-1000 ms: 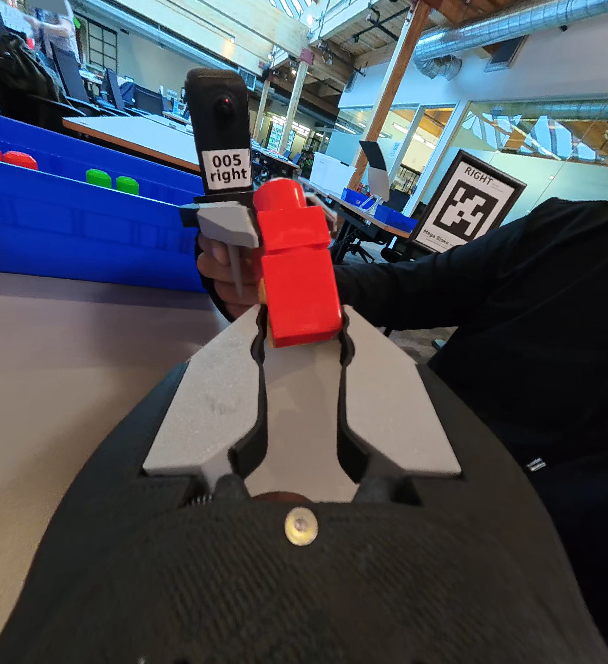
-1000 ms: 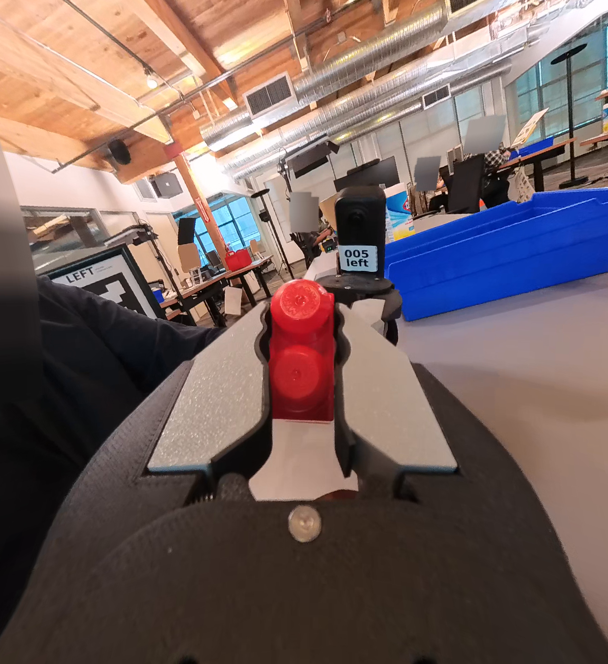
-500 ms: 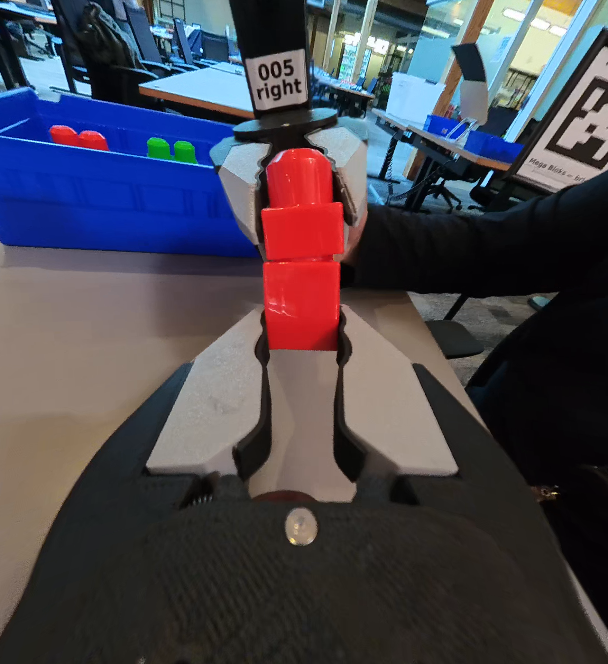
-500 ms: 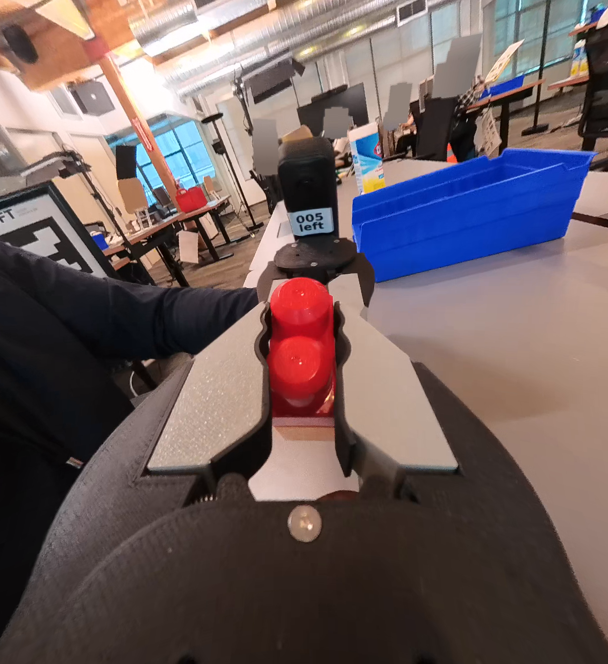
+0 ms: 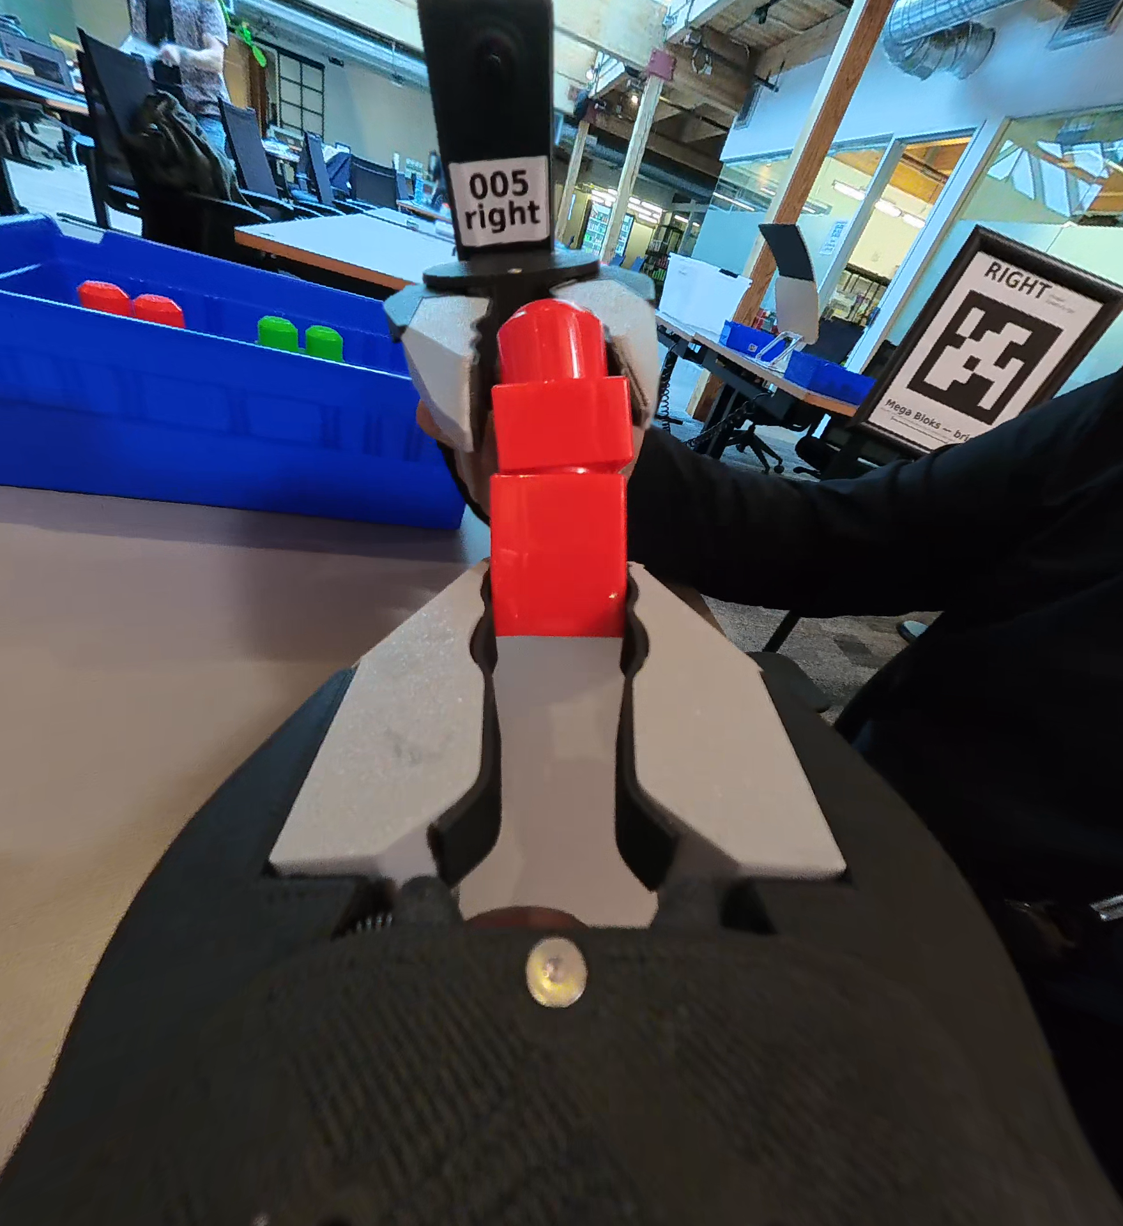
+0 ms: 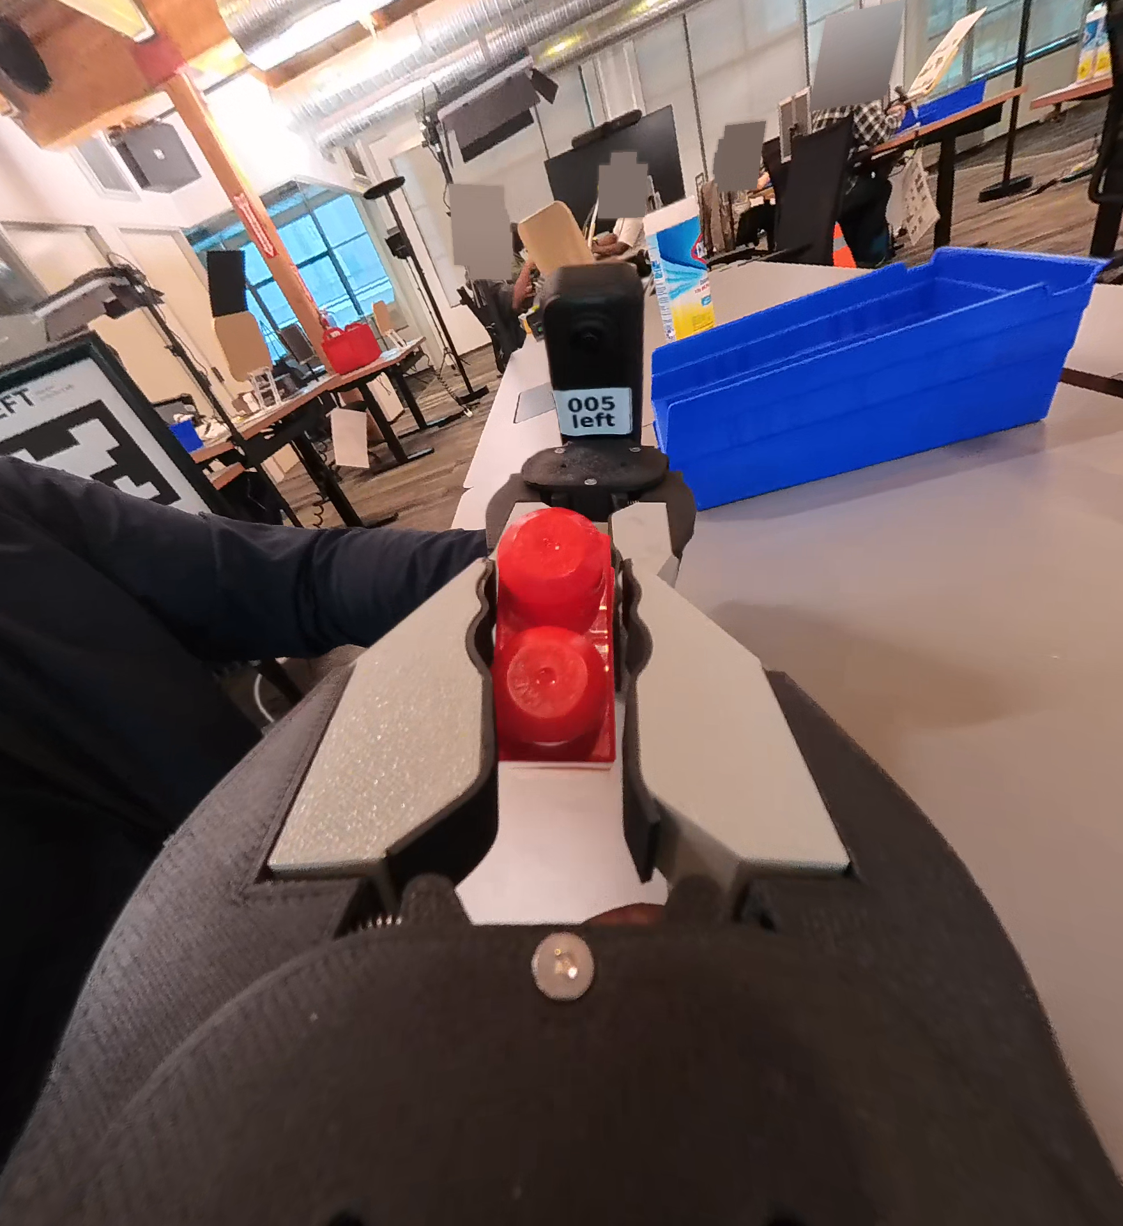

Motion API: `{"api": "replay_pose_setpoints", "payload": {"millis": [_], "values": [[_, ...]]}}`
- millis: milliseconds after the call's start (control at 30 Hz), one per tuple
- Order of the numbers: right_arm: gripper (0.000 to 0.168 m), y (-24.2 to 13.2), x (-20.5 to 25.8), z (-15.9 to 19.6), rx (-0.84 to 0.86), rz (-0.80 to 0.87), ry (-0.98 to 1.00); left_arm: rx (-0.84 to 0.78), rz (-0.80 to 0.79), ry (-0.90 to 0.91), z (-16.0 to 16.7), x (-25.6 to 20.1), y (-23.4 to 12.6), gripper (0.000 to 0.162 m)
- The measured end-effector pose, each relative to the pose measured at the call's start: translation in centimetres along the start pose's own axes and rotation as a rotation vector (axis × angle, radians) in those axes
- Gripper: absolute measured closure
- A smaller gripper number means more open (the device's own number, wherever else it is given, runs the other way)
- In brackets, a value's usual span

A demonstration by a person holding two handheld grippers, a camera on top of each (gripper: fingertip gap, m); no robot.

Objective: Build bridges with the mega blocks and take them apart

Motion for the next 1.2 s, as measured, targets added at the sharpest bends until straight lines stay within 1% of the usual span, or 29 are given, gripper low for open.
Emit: {"api": "replay_pose_setpoints", "payload": {"millis": [133, 233, 367, 500, 700, 933, 1100, 1200], "values": [[0.134, -0.7, -0.2, -0.1, 0.011, 0.067, -0.036, -0.003, -0.011, -0.007, 0.0, 0.2, -0.2, 0.129], [0.137, -1.2, -0.3, 0.4, 0.047, 0.100, -0.060, -0.008, -0.015, -0.017, 0.1, 0.5, -0.3, 0.129], [0.135, -1.2, -0.4, 1.1, 0.087, 0.077, -0.022, -0.001, -0.023, -0.005, 0.1, 0.4, -0.3, 0.129], [0.137, -1.3, -0.5, 1.3, 0.082, 0.079, -0.024, 0.004, -0.037, -0.005, 0.1, 0.6, -0.2, 0.129], [0.137, -1.3, -0.6, 1.4, 0.058, 0.023, 0.029, 0.015, -0.026, -0.017, 0.4, 0.6, 0.1, 0.129], [0.137, -1.2, -0.4, 1.3, 0.065, 0.017, 0.005, 0.011, -0.026, -0.016, 0.3, 0.4, 0.1, 0.129], [0.137, -1.4, -0.3, 1.8, 0.113, 0.039, -0.018, 0.033, -0.038, -0.013, 0.4, 0.4, 0.5, 0.129], [0.137, -1.5, -0.5, 1.6, 0.088, 0.031, 0.005, 0.025, -0.048, -0.012, 0.3, 0.5, 0.5, 0.129]]}}
Point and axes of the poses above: each gripper's, where its closed fingertips meet, y out along the fingers, z out of its underside, x = y × z across the jaws, the point moved 3 cm from there along -y, back along the fingers, and after that the axes turned 6 degrees about x, right-handed, at the moved point
